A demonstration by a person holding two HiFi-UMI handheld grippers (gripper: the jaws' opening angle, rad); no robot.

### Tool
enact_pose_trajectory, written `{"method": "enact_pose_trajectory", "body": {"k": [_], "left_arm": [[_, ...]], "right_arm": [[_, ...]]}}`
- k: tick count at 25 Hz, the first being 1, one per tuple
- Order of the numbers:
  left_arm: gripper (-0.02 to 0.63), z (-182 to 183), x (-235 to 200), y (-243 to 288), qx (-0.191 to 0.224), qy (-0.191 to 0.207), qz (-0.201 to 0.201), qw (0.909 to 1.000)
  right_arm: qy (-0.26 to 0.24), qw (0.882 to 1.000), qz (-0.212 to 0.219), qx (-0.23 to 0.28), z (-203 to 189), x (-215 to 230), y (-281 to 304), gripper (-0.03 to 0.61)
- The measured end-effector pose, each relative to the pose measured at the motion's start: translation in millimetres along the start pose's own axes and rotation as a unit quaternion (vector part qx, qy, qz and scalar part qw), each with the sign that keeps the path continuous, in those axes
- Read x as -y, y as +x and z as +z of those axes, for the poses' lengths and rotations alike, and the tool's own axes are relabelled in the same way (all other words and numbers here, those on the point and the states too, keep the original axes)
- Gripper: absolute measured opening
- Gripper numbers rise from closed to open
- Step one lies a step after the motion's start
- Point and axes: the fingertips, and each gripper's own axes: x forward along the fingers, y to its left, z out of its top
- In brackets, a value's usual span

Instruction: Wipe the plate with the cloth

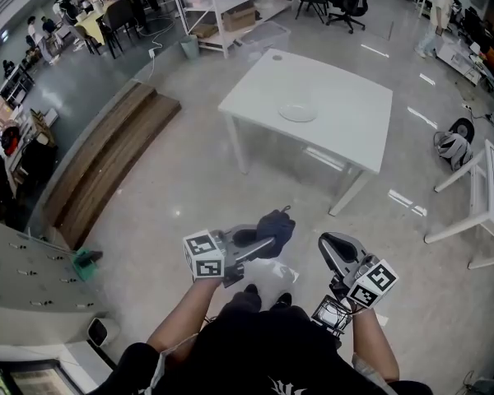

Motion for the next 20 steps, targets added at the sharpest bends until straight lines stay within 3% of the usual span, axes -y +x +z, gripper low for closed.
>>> {"method": "enact_pose_trajectory", "body": {"k": [9, 17, 20], "left_arm": [[0.051, -5.1, 2.3, 22.2, -0.002, 0.010, 0.021, 0.9997], [0.052, 9.9, -10.3, 35.5, 0.028, 0.007, 0.013, 0.9995], [0.052, 16.4, -25.4, 44.1, 0.027, 0.005, 0.006, 0.9996]], "right_arm": [[-0.008, 1.000, 0.013, 0.003, 8.3, 21.7, -15.6, 0.008], [-0.021, 1.000, 0.006, 0.011, 13.3, 40.3, -13.8, 0.009], [-0.019, 1.000, 0.009, 0.008, 13.6, 52.9, -3.9, 0.075]]}}
